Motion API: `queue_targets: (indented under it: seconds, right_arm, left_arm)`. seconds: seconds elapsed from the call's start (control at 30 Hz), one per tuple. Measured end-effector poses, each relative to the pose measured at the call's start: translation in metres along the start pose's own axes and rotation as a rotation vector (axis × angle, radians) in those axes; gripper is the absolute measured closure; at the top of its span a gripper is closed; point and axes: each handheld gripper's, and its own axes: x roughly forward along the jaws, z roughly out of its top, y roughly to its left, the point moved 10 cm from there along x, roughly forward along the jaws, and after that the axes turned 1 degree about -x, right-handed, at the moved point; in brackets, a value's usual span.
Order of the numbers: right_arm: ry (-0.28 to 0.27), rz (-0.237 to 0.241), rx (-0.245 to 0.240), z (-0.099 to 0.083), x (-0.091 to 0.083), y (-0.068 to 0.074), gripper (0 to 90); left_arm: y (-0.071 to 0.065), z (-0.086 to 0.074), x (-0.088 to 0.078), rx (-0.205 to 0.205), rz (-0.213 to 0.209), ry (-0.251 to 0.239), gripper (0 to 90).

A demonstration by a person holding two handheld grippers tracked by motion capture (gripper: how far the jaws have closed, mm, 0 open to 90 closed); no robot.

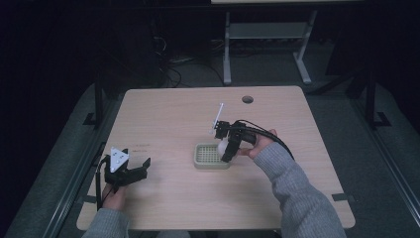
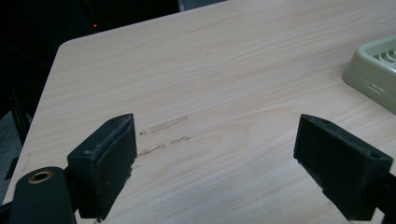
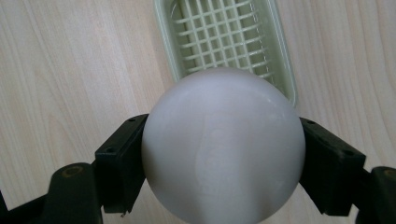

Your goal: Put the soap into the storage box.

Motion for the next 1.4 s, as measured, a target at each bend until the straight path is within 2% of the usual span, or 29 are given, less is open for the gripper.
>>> queue_targets:
  seconds: [0.53, 0.97, 1.4]
  right_arm:
    - [-0.03, 0.021, -0.016, 0.02, 0.007, -0.001, 23.8]
    - [-0.016, 0.024, -0.012, 0.028, 0.023, -0.009, 23.8]
    - [0.003, 0.025, -0.031, 0.041, 0.039, -0.007, 23.8]
  left_arm:
    - [0.0, 0.0, 0.0, 0.0, 0.002, -0.002, 12.8]
    - [0.003, -0.001, -0.001, -0.003, 0.006, 0.004, 12.8]
    - [0.002, 0.0, -0.001, -0.006, 0.002, 0.003, 12.8]
